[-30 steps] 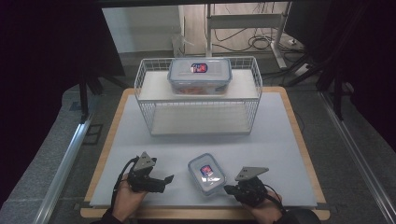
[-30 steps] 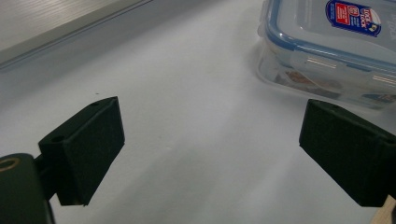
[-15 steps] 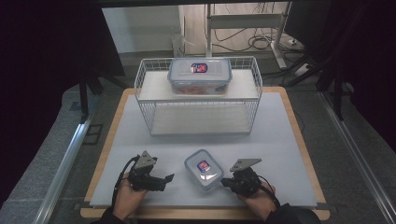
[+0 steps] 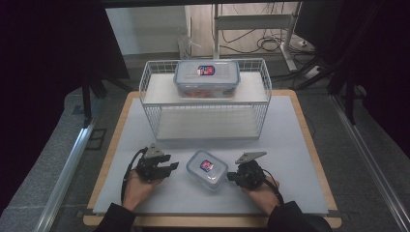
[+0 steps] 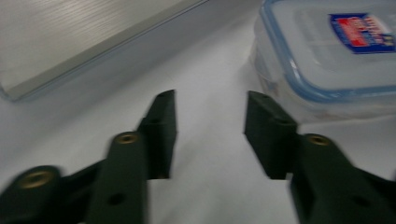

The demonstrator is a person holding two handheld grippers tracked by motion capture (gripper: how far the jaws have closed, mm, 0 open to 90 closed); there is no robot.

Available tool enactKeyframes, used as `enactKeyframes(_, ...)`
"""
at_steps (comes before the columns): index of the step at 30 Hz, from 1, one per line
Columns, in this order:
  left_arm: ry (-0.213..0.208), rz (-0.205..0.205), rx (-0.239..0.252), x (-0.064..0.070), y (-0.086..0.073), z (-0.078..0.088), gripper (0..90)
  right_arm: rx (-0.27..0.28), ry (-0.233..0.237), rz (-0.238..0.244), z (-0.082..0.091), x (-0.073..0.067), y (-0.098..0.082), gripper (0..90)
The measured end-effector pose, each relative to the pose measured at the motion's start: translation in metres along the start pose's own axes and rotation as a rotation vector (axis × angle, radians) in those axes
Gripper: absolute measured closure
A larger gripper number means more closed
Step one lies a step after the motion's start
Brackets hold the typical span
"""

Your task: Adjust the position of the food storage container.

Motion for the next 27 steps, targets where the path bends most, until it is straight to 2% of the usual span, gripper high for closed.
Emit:
enactKeyframes(3, -0.037, 0.001, -0.033, -0.001, 0.004, -0.017, 70.5, 0.0, -0.005, -0.006, 0.0, 0.001, 0.001, 89.6)
enactKeyframes(5, -0.067, 0.002, -0.045, 0.002, 0.006, -0.025, 73.6, 0.0, -0.013, 0.008, 0.001, -0.001, 0.001, 89.6)
enactKeyframes(7, -0.116, 0.002, -0.045, 0.007, 0.007, -0.029, 74.7, -0.001, -0.019, 0.014, 0.002, -0.002, 0.002, 89.6)
enactKeyframes(8, -0.123, -0.001, -0.049, 0.01, 0.007, -0.03, 75.0, -0.001, -0.017, 0.008, 0.001, -0.002, 0.002, 89.6)
enactKeyframes(10, -0.115, -0.009, -0.065, 0.013, 0.007, -0.031, 77.0, 0.001, -0.015, 0.001, 0.001, 0.001, 0.003, 89.5)
enactKeyframes(13, -0.14, 0.006, -0.076, 0.017, 0.006, -0.031, 77.0, -0.001, -0.028, -0.005, 0.002, 0.004, 0.004, 89.6)
enactKeyframes(15, -0.126, -0.002, -0.085, 0.021, 0.005, -0.031, 77.0, 0.0, -0.041, -0.004, 0.001, 0.007, 0.006, 89.6)
enactKeyframes(21, -0.133, 0.035, -0.091, 0.029, 0.001, -0.024, 76.8, 0.006, -0.063, -0.024, -0.003, 0.017, 0.014, 89.5)
enactKeyframes(25, -0.149, 0.026, -0.096, 0.038, -0.001, -0.021, 75.8, 0.008, -0.08, -0.027, -0.007, 0.024, 0.019, 89.6)
enactKeyframes(27, -0.138, 0.015, -0.101, 0.04, 0.0, -0.02, 74.3, 0.006, -0.083, -0.025, -0.008, 0.026, 0.019, 89.6)
Point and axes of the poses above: each handheld gripper's, and its own axes: z roughly backward along the jaws, y roughly out of its top, x roughly to its right, the point moved 2 cm from there along -z, roughly forward along the jaws, and after that the axes turned 1 degree about -y, right-handed, at the moved point
